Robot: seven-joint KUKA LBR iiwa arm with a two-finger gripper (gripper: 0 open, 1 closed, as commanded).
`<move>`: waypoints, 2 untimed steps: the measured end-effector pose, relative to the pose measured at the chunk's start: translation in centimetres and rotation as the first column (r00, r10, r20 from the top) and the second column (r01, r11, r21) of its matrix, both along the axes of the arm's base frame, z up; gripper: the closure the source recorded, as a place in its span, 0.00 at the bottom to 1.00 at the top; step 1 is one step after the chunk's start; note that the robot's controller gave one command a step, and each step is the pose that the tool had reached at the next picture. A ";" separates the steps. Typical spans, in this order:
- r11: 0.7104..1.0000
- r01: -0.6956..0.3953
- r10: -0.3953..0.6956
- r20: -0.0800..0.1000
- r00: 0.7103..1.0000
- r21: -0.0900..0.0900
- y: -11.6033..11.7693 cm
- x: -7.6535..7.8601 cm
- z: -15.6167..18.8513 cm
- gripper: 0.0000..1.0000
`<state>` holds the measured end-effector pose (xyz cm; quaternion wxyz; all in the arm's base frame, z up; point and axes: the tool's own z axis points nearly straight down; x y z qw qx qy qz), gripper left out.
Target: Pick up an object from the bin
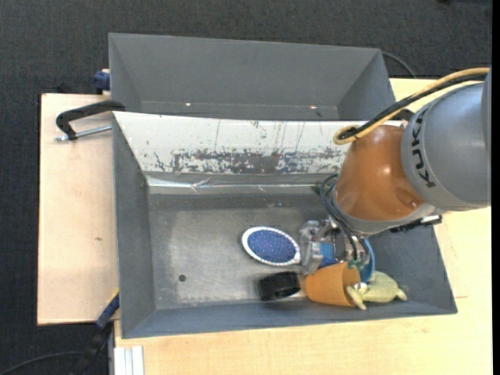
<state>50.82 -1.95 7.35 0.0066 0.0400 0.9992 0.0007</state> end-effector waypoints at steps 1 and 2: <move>1.000 0.000 0.000 -0.002 1.000 0.000 0.0 -0.1 -0.1 0.00; 1.000 -0.001 0.001 -0.011 1.000 -0.001 0.0 -0.3 -0.3 1.00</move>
Offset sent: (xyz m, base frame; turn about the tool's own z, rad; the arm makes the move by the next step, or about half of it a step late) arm 0.0000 0.0000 0.0000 0.0000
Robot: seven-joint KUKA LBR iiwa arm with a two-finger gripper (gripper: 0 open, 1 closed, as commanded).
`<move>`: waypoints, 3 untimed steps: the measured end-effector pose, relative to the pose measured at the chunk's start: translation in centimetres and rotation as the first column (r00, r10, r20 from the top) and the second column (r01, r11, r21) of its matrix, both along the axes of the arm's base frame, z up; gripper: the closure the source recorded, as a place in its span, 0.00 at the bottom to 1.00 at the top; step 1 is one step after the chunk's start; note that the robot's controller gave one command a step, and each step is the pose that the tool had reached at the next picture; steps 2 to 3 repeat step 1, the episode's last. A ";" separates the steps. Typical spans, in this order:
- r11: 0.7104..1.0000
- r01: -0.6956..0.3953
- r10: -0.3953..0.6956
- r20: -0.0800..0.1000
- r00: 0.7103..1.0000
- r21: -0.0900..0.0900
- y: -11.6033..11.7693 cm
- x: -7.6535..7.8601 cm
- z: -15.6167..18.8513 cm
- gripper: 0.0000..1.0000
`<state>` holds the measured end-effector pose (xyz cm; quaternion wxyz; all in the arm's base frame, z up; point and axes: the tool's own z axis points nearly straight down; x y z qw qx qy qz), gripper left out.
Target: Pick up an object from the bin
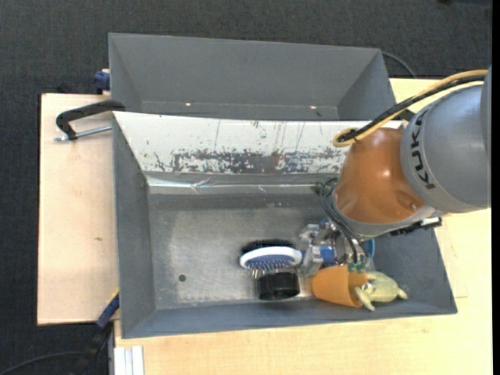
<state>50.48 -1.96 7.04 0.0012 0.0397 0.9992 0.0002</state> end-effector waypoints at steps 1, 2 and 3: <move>1.000 -0.025 0.025 0.013 1.000 -0.001 -0.8 3.0 25.2 1.00; 1.000 -0.025 0.025 0.013 1.000 -0.001 -0.8 3.0 25.2 1.00; 1.000 -0.025 0.025 0.013 1.000 -0.001 -0.8 3.0 25.2 1.00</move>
Offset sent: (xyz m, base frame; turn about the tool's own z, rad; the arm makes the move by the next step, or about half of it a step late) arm 0.0280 -0.0092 0.2462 -0.0243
